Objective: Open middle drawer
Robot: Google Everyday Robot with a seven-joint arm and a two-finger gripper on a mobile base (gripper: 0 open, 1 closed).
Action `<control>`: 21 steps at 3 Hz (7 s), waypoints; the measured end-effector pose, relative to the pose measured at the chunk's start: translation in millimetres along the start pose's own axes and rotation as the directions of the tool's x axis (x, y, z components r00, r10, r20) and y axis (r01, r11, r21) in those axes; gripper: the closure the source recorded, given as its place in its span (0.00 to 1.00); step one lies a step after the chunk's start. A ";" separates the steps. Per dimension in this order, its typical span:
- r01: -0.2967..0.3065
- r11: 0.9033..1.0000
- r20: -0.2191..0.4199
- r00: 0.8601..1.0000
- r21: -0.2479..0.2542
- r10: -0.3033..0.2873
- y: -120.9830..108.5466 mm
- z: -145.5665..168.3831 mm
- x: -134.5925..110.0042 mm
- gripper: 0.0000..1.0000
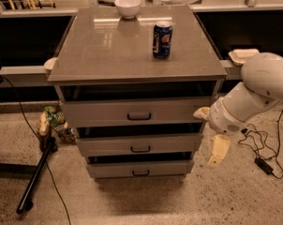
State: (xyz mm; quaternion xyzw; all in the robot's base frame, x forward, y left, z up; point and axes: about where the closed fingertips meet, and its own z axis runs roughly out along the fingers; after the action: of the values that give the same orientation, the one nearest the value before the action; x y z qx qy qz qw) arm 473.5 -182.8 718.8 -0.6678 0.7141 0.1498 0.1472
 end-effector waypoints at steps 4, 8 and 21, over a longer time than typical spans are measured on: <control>0.171 0.982 0.109 0.981 -0.076 -0.162 -20.2 159.9 40.3 0.00; 0.217 0.976 0.003 0.976 0.002 -0.217 -67.0 207.0 66.3 0.00; 0.180 0.978 -0.114 0.979 0.105 -0.168 -143.0 271.4 92.5 1.00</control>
Offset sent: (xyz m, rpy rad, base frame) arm 0.0181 0.0223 -0.1447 0.0353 -0.0251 0.2246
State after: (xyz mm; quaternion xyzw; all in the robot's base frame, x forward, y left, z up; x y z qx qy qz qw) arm 613.0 -164.5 430.9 -0.7251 0.6670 0.0598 0.1604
